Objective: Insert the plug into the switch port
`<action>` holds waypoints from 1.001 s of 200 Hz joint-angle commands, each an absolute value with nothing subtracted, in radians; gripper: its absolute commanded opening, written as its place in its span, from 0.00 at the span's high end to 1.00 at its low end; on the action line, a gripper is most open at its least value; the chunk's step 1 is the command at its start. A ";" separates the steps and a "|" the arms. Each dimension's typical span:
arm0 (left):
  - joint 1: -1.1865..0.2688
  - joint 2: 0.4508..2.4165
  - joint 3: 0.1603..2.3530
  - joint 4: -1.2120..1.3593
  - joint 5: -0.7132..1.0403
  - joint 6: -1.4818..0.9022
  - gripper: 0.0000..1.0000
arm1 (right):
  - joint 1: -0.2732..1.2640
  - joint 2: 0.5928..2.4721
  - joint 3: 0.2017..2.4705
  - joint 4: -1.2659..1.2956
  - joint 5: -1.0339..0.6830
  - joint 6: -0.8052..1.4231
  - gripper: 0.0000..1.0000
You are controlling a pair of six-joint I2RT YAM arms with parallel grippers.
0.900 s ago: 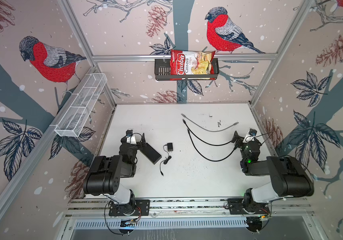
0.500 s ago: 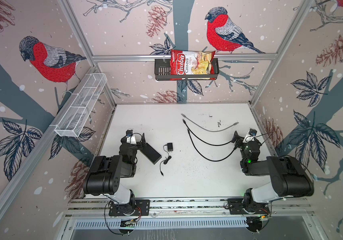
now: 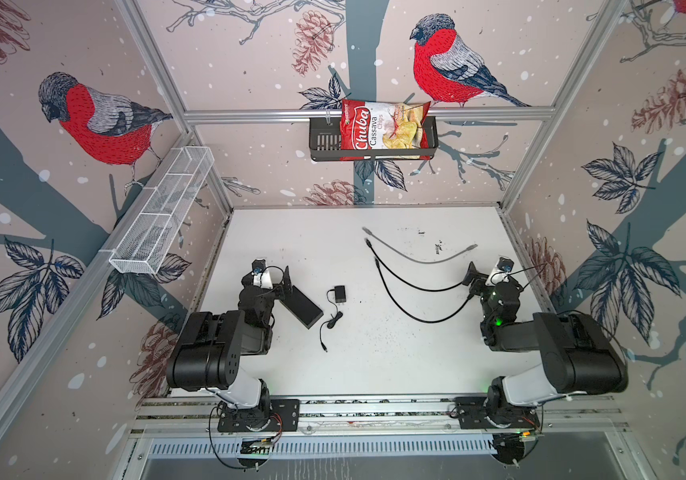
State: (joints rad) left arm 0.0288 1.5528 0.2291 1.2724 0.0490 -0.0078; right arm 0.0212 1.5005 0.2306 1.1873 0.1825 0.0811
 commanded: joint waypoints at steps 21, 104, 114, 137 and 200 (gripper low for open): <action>0.029 1.554 0.235 1.296 0.052 0.001 0.03 | 0.023 1.499 0.232 1.201 0.195 0.089 0.00; 0.029 1.553 0.235 1.296 0.053 0.000 0.03 | 0.024 1.496 0.229 1.206 0.189 0.086 0.00; 0.028 1.552 0.232 1.300 0.048 0.000 0.03 | 0.027 1.492 0.237 1.185 0.175 0.076 0.00; 0.029 1.535 0.218 1.311 0.008 -0.012 0.03 | 0.042 1.481 0.236 1.181 0.173 0.056 0.00; 0.029 1.396 0.204 1.212 -0.012 -0.028 0.03 | 0.083 1.376 0.352 0.874 0.228 0.066 0.01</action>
State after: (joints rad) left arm 0.0288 1.4445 0.1944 1.2652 0.0132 -0.0128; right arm 0.0681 1.3979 0.3153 1.0248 0.1963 0.0563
